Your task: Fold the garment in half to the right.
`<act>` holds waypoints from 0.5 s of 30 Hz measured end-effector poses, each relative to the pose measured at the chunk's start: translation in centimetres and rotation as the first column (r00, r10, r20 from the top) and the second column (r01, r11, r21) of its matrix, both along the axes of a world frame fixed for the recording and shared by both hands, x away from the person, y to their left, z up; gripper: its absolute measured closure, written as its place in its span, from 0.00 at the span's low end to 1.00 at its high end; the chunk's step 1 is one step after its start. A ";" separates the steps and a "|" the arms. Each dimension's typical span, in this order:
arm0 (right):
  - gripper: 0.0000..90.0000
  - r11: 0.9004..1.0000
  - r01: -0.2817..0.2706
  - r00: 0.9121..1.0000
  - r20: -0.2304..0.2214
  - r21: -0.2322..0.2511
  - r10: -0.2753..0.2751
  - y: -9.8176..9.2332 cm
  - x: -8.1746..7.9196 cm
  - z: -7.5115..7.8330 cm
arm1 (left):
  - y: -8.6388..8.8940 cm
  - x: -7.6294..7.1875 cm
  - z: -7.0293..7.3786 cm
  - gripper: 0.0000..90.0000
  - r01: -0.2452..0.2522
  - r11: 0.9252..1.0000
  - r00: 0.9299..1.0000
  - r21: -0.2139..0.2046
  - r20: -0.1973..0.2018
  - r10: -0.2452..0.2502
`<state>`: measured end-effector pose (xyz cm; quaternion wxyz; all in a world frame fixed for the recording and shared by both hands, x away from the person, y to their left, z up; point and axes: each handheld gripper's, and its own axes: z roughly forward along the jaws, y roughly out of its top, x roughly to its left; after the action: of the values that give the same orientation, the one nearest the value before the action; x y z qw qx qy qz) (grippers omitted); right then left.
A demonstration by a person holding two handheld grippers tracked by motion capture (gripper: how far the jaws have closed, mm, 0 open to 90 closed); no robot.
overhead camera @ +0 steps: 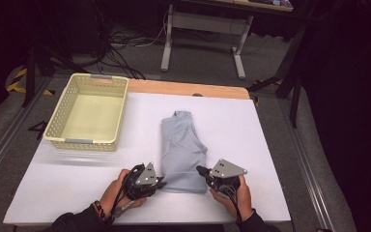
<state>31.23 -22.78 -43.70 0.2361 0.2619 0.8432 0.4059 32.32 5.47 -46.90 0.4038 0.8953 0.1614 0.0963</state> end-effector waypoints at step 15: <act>1.00 0.993 -0.003 0.999 -0.043 -0.121 -0.002 -1.0 -2.9 -2.6 | -0.3 -0.6 0.0 0.90 -0.019 1.000 0.999 0.015 0.032 0.018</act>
<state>28.36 -23.75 -46.25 0.2333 0.2557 0.8712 0.3481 31.76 5.21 -46.92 0.3988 0.8951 0.1624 0.1157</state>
